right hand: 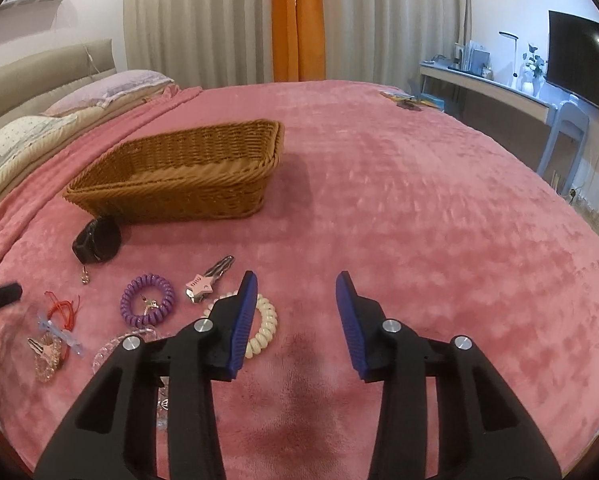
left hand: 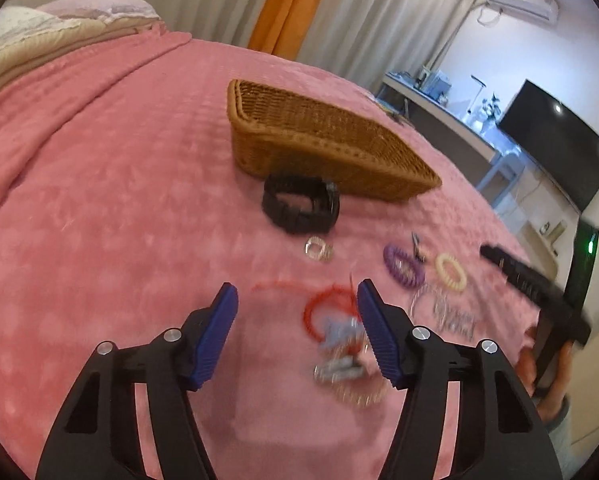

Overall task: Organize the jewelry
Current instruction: 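Grasp the cream spiral hair tie with the right tool while the left tool grasps the black watch, then carry the hair tie and watch into the wicker basket and open both tools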

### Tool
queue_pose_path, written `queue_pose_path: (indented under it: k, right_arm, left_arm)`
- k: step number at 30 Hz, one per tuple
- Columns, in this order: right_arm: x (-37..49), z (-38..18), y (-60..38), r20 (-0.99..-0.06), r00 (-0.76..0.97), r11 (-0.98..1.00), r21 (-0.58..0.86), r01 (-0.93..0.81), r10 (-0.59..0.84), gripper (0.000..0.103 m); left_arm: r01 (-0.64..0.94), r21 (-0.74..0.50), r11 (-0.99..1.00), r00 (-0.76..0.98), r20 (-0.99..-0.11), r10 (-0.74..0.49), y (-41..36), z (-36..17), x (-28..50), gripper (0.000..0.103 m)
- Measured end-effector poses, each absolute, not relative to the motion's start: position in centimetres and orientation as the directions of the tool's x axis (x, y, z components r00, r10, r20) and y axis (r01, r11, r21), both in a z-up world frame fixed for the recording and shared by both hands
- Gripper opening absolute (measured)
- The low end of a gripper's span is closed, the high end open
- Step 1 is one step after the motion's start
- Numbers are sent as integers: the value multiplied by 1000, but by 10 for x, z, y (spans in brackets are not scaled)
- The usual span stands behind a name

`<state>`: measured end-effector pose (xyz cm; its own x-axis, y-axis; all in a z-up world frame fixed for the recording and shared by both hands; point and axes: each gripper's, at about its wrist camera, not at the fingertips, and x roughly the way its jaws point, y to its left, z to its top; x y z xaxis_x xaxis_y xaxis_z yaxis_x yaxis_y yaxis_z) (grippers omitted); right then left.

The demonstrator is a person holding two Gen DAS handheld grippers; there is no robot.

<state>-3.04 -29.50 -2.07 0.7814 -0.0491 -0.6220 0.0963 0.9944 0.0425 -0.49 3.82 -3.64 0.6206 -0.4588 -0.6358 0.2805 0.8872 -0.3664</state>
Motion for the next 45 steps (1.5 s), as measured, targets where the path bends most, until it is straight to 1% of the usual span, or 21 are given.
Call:
queue_pose_path:
  k: [3,6,7,9,11,15,16,18,19,20,21,22,24,27,28,29,33,36,40,43,45]
  right_arm:
    - [-27,-23,-292,-634,772,996,30,88,-49,38]
    - [-22,-27,-292,-658,752,997,43,62,-18,38]
    - [-20,-30,-291,-672,741,998,48,44,0,38]
    - [-16,-35,-288,-690,723,999,31,40,-8,38]
    - [-10,-41,-285,-712,702,999,19,39,-14,38]
    - [-2,-48,-282,-735,678,999,9,31,-14,38]
    - [0,-50,-281,-739,673,999,2,32,-20,38]
    - [5,-55,-278,-755,655,999,-18,32,-35,37]
    - [6,-57,-277,-757,652,999,-25,33,-41,33]
    - [6,-57,-276,-755,654,999,-28,30,-41,29]
    - [6,-57,-275,-755,655,999,-30,23,-38,22]
    - [6,-58,-274,-755,655,999,-39,19,-42,15]
    - [5,-57,-272,-752,658,999,-48,9,-42,12]
    - [3,-55,-273,-740,671,999,-39,6,-33,10]
    - [2,-53,-274,-735,678,1000,-28,5,-24,10]
    - [0,-51,-276,-726,687,1000,-13,8,-15,10]
    - [-9,-40,-281,-688,726,1000,21,14,4,9]
    - [-15,-30,-283,-653,757,999,52,13,24,9]
    - [-24,2,-284,-573,815,992,124,-13,82,9]
    - [-13,40,-268,-515,852,994,98,-47,91,9]
    - [1,58,-258,-495,864,995,86,-59,94,9]
  left_arm:
    - [251,-361,898,637,-638,-434,32,-31,21,60]
    - [210,-392,896,638,-639,-429,27,-33,50,60]
    - [200,-395,897,636,-644,-425,25,-34,59,60]
    - [189,-386,903,631,-657,-413,19,-38,74,60]
    - [180,-377,908,616,-677,-403,16,-41,85,57]
    - [172,-383,907,586,-700,-407,11,-51,95,56]
    - [172,-380,909,578,-708,-406,9,-52,97,53]
    - [166,-370,914,565,-724,-396,8,-57,103,41]
    - [160,-362,918,557,-735,-387,7,-59,105,34]
    - [161,-358,920,553,-739,-384,7,-60,106,33]
    - [163,-351,922,554,-741,-380,6,-59,107,33]
    - [168,-350,922,553,-741,-381,5,-59,107,29]
    - [170,-342,924,560,-738,-377,4,-58,106,25]
    - [185,-355,917,583,-712,-393,8,-59,97,15]
    - [193,-365,911,589,-699,-405,9,-58,93,10]
    - [208,-383,900,592,-683,-428,10,-57,88,10]
    - [244,-353,903,635,-646,-424,9,-45,67,9]
    - [270,-358,894,651,-616,-443,12,-33,55,9]
    - [316,-336,887,701,-548,-457,12,5,38,9]
    - [349,-315,883,736,-490,-466,7,39,37,9]
    - [357,-296,886,754,-469,-461,0,56,43,9]
